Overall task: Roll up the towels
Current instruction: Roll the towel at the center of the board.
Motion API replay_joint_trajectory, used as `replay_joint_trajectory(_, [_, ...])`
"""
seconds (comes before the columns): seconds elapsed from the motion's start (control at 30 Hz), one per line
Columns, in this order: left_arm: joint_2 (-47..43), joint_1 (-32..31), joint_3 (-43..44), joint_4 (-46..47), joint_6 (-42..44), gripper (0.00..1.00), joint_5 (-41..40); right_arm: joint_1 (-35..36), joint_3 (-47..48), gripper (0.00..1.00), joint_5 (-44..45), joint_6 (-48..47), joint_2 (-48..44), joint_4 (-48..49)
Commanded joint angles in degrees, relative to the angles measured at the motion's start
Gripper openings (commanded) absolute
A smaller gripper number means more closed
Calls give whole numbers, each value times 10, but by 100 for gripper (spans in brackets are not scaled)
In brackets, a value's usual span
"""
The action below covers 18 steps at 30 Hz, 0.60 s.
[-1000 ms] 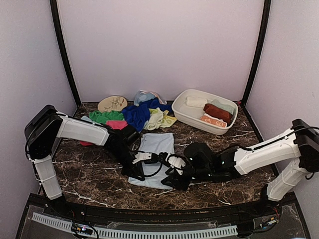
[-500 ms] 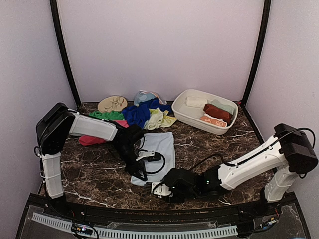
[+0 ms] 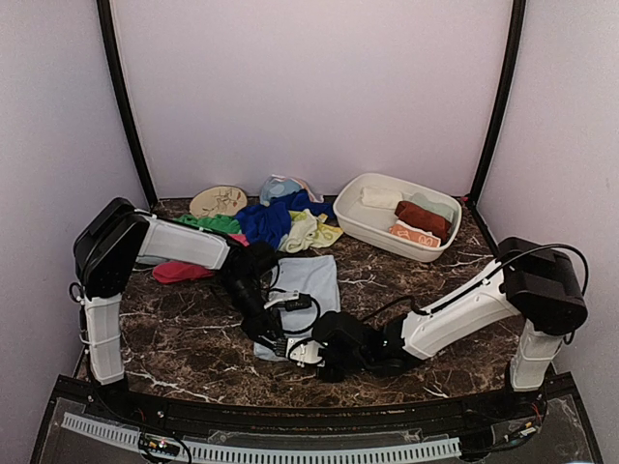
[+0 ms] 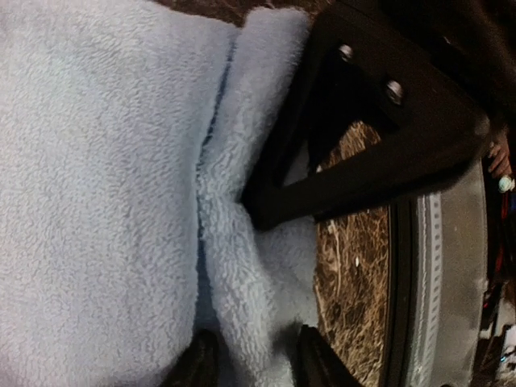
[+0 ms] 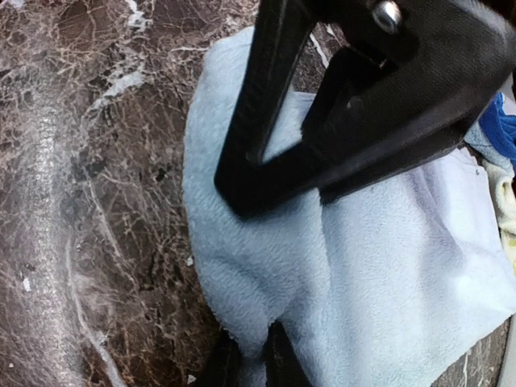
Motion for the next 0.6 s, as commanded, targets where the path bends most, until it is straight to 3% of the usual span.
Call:
replay_joint_trajectory(0.0, [-71,44,-53,37,-8,51,-35,-17,-21,7,-74,75,-2,-27])
replay_joint_trajectory(0.1, [-133,75,-98,75,-10,63,-38,-28,-22,0,-122,109,-15,-49])
replay_joint_trajectory(0.27, [-233,84,-165,109,21,64,-97,-66,15,0,-245,168,-8,-110])
replay_joint_trajectory(0.4, [-298,80,-185,113,40,64,-88,-112,50,0,-362,213,25,-153])
replay_joint_trajectory(0.57, [-311,14,-192,109,59,64,-109,-159,101,0,-490,261,81,-202])
